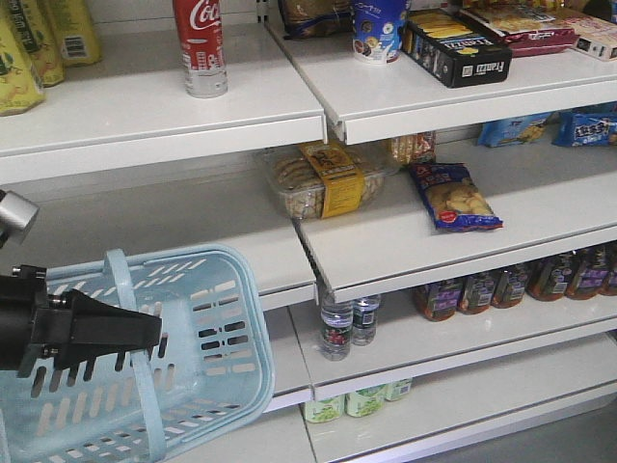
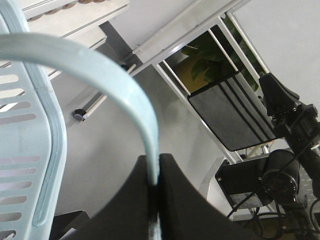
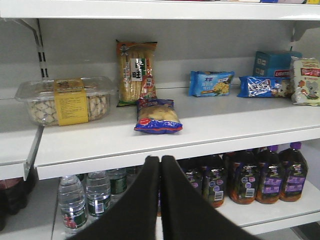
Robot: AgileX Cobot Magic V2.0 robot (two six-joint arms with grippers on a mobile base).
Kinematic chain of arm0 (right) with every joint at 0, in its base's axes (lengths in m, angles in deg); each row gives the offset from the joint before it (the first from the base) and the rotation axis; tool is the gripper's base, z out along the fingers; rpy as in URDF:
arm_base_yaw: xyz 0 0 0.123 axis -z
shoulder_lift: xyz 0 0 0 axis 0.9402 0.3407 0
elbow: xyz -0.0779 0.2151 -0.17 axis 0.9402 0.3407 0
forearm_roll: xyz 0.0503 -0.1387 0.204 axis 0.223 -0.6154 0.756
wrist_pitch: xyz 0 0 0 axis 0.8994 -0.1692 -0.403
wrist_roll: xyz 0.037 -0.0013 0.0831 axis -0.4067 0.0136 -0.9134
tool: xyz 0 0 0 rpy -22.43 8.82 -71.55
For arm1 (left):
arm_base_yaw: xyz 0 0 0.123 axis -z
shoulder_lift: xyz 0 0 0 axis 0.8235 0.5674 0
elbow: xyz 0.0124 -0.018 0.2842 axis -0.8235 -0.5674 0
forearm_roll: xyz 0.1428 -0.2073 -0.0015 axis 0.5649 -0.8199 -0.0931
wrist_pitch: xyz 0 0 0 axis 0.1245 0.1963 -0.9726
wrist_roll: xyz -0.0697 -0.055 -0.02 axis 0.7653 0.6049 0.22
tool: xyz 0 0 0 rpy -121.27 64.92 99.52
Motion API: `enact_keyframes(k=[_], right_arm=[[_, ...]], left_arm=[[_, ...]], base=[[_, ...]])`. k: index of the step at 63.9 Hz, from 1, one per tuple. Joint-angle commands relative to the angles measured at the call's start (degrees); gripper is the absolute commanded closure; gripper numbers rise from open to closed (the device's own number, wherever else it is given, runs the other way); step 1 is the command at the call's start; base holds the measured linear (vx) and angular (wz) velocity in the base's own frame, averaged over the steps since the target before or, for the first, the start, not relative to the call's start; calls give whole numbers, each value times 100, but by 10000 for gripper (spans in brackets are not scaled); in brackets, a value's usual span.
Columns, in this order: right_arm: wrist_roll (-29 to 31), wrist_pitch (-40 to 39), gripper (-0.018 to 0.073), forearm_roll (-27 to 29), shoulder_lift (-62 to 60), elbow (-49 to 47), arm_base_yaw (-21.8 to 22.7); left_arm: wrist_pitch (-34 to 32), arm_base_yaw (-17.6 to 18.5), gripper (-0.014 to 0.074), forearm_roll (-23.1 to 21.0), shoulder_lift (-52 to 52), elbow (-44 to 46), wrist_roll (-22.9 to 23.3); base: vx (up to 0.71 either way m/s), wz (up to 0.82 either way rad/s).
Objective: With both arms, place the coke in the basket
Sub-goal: 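Drive along the shelves to the red Coca-Cola bottle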
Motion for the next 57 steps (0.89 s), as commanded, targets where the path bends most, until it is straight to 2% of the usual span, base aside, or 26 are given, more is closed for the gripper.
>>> enact_keyframes(k=[1,57], right_arm=[[54,-430,561,0,-74,36,11],[54,-430,561,0,-74,36,11]], left_arm=[[260,22,603,-461,-141,180,-67],[260,22,603,-461,-141,180,-67]], base=[[-6,23],[-4,25]])
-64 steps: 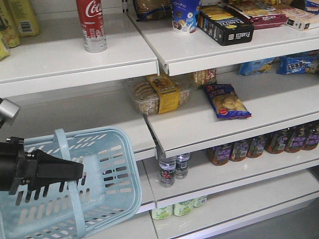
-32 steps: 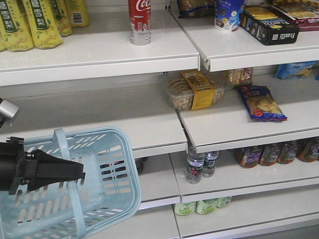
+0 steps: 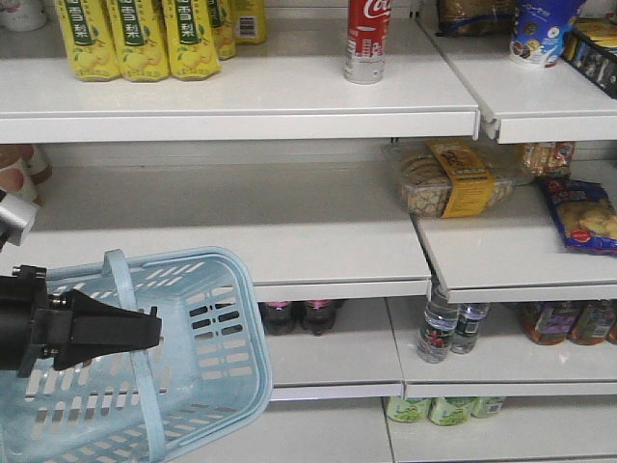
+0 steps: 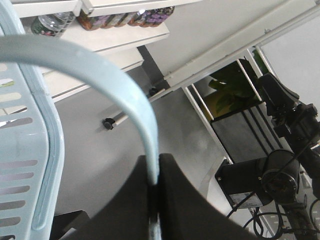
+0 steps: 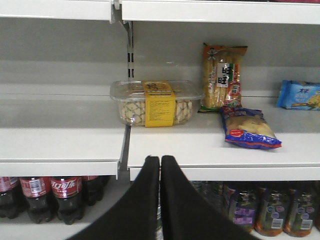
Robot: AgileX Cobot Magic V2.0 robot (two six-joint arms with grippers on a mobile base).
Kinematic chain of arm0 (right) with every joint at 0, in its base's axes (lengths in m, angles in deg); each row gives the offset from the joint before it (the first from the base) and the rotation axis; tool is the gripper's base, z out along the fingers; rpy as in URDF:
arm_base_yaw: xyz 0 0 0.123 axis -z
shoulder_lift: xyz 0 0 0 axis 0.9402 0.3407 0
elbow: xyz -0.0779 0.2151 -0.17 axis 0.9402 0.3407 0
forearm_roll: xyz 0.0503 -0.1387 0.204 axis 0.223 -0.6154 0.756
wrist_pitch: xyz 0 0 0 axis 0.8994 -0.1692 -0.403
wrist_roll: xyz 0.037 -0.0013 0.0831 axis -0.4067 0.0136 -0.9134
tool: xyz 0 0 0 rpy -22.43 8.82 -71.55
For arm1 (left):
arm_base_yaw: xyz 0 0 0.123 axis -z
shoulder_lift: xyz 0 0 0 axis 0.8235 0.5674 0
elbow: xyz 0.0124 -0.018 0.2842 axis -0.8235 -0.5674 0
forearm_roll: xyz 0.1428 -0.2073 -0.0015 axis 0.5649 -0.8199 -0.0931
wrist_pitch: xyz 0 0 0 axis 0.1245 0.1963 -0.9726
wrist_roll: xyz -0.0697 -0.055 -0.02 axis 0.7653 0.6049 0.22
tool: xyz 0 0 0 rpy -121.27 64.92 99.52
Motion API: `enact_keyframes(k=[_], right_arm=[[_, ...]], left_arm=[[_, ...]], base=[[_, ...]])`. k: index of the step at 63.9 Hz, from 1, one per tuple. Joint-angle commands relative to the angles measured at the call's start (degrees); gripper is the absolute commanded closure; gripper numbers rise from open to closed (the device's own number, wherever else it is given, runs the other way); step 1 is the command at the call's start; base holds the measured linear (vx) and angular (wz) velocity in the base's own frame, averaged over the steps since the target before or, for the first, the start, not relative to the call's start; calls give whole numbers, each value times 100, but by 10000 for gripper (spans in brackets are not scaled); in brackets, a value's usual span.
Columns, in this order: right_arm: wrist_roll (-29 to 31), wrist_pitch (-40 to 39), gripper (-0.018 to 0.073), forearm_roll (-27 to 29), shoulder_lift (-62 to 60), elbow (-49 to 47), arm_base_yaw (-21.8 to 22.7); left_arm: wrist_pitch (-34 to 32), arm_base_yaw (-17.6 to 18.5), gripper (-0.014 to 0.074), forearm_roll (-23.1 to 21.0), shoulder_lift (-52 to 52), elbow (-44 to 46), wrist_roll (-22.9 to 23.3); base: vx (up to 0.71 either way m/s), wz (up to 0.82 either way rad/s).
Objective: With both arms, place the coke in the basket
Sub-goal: 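Drive along the shelves to the red Coca-Cola bottle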
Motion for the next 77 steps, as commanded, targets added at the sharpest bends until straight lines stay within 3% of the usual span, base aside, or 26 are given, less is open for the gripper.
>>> enact_keyframes(k=[1,35,77], right_arm=[[54,-430,561,0,-74,36,11],[54,-430,561,0,-74,36,11],[54,-431,561,0,-74,36,11]], left_arm=[[260,22,603,-461,-141,180,-67],[261,22,603,-461,-141,180,-67],[261,22,603,-461,-141,180,-67]], base=[[1,26],[6,20],[11,-1]])
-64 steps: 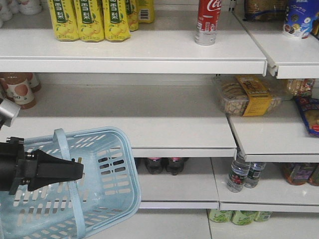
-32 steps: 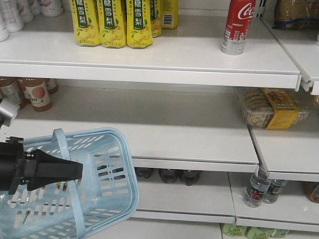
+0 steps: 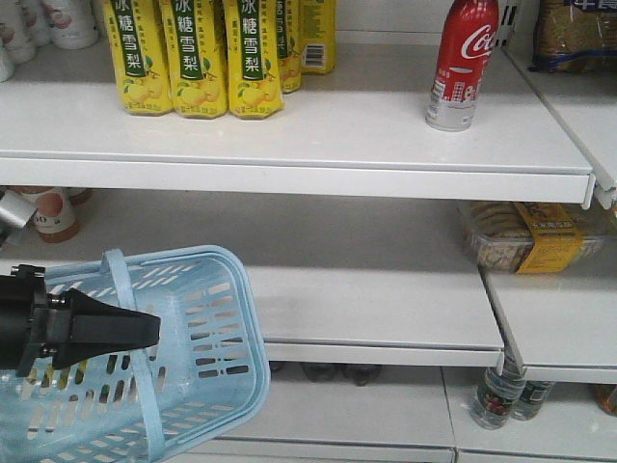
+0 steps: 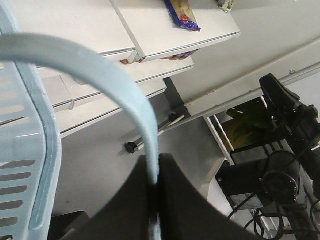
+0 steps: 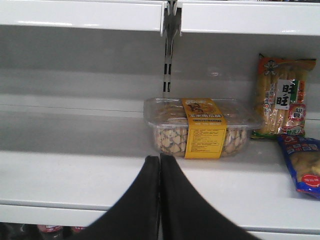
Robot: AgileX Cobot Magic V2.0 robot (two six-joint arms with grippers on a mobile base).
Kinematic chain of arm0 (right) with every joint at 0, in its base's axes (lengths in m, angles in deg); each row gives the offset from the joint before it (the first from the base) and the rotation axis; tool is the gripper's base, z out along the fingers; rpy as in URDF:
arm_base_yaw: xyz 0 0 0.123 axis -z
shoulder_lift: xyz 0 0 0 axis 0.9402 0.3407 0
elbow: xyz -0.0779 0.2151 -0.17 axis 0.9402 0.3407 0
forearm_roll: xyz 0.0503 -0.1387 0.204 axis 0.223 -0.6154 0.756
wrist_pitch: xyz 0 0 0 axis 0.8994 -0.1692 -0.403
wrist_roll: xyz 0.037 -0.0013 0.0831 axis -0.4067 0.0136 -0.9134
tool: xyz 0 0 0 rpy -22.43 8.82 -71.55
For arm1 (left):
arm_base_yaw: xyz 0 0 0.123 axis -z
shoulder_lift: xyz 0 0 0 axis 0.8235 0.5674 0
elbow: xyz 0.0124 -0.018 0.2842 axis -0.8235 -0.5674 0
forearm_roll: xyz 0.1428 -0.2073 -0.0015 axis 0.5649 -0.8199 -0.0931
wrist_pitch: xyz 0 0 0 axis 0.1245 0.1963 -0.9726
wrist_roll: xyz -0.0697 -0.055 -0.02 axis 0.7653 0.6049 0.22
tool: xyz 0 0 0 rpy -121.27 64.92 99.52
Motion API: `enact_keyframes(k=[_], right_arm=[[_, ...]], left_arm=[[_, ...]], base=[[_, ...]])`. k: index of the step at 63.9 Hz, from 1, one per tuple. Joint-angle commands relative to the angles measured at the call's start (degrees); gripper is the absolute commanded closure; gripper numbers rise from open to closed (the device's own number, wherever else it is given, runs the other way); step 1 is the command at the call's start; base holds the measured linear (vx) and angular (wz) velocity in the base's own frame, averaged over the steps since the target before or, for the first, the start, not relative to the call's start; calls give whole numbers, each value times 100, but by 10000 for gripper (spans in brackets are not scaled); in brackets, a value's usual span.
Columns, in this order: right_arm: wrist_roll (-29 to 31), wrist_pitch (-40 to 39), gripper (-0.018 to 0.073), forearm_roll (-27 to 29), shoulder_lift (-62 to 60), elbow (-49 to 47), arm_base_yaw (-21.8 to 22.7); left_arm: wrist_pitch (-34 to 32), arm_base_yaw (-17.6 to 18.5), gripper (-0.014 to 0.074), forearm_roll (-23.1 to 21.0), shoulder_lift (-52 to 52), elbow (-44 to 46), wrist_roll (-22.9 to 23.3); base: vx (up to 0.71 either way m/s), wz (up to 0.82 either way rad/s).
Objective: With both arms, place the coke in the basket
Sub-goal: 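Drive along the shelves to the red Coca-Cola bottle, then stop the base in front of the Coca-Cola bottle shelf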
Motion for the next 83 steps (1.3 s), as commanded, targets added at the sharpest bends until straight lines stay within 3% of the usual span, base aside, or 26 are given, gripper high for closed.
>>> enact_keyframes(k=[1,83], right_arm=[[54,-431,561,0,-74,36,11],[54,-431,561,0,-74,36,11]], left_arm=[[261,22,603,-462,-141,180,-67],[264,22,603,-462,-141,180,-67]], base=[[12,-10],[5,-5]])
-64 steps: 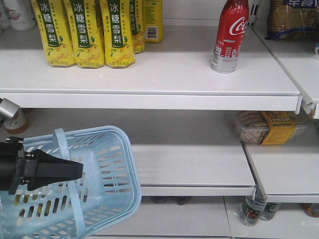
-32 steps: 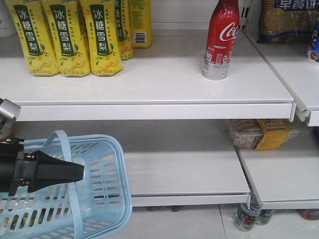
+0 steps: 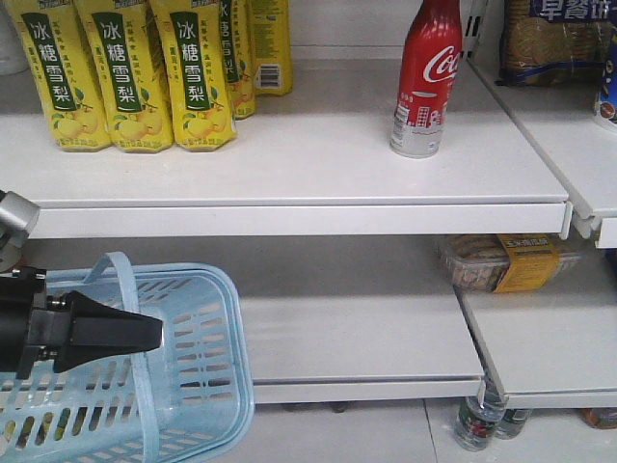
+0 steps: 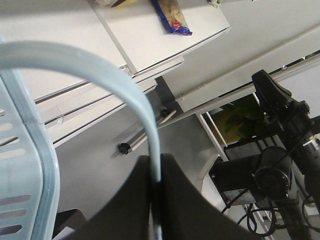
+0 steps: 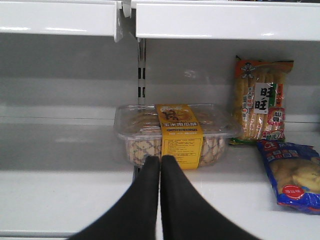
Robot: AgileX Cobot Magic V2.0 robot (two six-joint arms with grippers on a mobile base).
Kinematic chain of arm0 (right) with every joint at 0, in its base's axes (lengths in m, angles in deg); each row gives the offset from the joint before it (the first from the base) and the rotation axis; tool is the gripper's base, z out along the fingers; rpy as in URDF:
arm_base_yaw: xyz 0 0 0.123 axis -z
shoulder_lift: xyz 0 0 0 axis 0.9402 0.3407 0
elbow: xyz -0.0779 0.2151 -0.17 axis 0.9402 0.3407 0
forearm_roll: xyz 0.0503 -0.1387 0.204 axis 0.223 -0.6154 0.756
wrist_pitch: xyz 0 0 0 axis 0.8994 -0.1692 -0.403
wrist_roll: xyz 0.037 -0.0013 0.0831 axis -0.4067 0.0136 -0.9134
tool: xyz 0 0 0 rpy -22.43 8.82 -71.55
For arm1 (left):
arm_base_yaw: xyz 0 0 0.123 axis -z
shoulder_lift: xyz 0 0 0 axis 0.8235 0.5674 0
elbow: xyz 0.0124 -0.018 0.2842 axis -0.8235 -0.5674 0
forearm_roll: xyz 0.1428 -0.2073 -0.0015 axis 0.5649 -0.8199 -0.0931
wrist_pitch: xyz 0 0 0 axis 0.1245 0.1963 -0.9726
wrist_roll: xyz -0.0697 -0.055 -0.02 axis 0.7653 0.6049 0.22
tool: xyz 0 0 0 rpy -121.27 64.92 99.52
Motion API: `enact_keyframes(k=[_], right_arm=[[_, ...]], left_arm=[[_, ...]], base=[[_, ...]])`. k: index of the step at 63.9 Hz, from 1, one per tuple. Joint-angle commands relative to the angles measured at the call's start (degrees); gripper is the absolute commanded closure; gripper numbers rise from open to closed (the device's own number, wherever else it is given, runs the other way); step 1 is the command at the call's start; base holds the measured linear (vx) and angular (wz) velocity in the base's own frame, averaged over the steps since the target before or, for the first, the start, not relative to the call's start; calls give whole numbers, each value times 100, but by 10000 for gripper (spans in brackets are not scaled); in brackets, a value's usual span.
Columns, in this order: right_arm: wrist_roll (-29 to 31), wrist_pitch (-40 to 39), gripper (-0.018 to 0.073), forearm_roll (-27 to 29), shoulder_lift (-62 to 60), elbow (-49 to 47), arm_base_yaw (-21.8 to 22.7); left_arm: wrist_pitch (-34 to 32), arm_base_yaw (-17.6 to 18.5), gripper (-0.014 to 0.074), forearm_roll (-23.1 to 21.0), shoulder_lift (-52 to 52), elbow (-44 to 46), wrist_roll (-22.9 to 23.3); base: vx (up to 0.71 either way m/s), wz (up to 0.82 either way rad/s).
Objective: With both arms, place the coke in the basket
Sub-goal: 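Stop the base in front of the Coca-Cola bottle shelf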
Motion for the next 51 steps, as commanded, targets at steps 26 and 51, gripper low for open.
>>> enact_keyframes(k=[26,51], right_arm=[[54,-436,561,0,-74,36,11],[-45,-704,561,192,-74,36,11]], left_arm=[[151,22,603,-441,-141,180,-84],[151,22,603,-441,-141,180,-84]], base=[[0,1],[0,0]])
